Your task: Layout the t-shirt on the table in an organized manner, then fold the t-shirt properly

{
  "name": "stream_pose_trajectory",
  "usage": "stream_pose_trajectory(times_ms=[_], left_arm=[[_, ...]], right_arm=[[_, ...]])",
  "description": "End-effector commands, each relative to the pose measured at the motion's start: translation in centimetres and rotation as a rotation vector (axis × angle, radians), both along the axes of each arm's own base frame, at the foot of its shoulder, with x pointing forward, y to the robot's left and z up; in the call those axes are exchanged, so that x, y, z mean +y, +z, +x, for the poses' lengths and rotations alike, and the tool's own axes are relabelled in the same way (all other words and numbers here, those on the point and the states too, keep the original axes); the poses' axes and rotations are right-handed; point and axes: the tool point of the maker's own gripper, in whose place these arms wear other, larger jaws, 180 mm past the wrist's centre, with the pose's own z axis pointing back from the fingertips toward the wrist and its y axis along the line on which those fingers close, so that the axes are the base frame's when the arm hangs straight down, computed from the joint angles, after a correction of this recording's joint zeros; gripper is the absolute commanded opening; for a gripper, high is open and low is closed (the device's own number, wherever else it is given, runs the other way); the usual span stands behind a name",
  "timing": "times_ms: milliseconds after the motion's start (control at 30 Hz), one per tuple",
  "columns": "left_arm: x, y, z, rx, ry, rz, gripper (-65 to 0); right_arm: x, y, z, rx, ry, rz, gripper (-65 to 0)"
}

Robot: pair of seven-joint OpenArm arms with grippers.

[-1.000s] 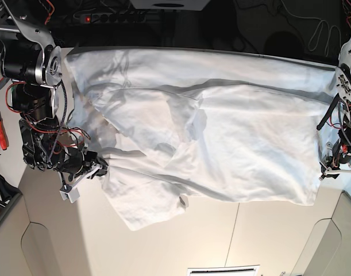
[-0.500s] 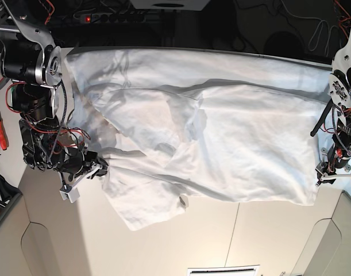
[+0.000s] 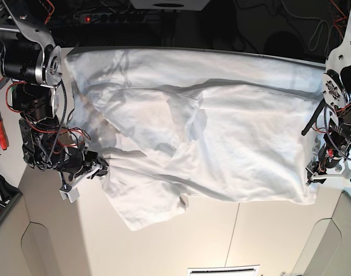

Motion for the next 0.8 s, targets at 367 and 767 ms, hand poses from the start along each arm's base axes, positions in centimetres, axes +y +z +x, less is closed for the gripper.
stream_pose_trajectory(times_ms=[367, 767], left_arm=[[1.3, 5.4, 2.6, -0.196, -0.054, 0.003, -65.0], [4.0, 6.2, 1.5, -0.164, -0.091, 0.136, -65.0]], right_arm=[[0.5, 2.3, 1.6, -0.026, -0.033, 0.096, -65.0], [0.4, 3.5, 2.4, -0.069, -0.028, 0.088, -65.0]])
